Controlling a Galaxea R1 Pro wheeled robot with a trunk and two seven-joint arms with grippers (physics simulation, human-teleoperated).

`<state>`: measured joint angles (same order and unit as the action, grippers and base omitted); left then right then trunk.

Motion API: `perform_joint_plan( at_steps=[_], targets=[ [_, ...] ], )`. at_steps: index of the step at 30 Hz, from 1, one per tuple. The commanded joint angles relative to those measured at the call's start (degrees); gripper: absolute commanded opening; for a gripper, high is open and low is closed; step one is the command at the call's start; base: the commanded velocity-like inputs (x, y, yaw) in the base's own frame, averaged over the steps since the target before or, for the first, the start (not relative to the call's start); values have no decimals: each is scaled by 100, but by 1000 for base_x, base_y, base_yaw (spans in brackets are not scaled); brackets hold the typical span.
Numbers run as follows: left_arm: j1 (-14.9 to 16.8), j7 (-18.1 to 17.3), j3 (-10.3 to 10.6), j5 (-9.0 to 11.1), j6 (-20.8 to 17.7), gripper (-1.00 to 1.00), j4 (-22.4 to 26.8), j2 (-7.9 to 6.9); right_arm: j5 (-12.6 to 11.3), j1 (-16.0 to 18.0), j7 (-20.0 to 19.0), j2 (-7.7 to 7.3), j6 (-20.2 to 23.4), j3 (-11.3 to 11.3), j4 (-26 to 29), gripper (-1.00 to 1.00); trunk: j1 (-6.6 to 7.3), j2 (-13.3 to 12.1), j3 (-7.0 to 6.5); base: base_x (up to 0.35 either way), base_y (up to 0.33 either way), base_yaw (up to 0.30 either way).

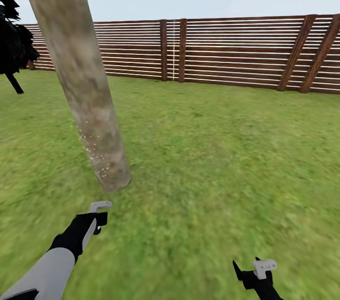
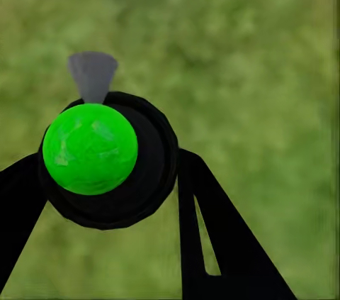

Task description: In the garden, pick up the pesticide atomizer on the floor and spray pesticide onto both trees until each tree trunk is fully covered.

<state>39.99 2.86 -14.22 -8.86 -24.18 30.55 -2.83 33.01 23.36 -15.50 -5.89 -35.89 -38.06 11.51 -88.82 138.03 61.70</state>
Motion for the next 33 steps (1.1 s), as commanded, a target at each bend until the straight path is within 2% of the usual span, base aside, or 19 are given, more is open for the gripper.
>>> perform_joint_plan(
  at_steps=[1,8,12,14,19,33],
  targets=[
    [0,-4,-1,-1,1,-100,9,3,-3,0,2,0,-3,0,0,100,0,0,0,22,-268,180],
    [0,4,-22,6,4,-100,38,8,-13,0,3,0,-6,0,0,100,0,0,0,-21,-269,241],
    [0,10,-17,290,16,-100,39,3,-13,1,3,0,-6,0,0,100,0,0,0,-9,-271,255],
    [1,13,-12,347,18,-100,39,2,-13,-2,3,0,-3,0,0,100,0,0,0,-1,-271,256],
    [-1,13,-11,368,19,-100,39,9,-10,-2,3,0,-5,0,0,100,0,0,0,63,-271,258],
    [0,13,-10,368,13,-100,39,19,5,-1,-6,0,1,0,0,100,0,0,0,194,-232,9]
  ],
)
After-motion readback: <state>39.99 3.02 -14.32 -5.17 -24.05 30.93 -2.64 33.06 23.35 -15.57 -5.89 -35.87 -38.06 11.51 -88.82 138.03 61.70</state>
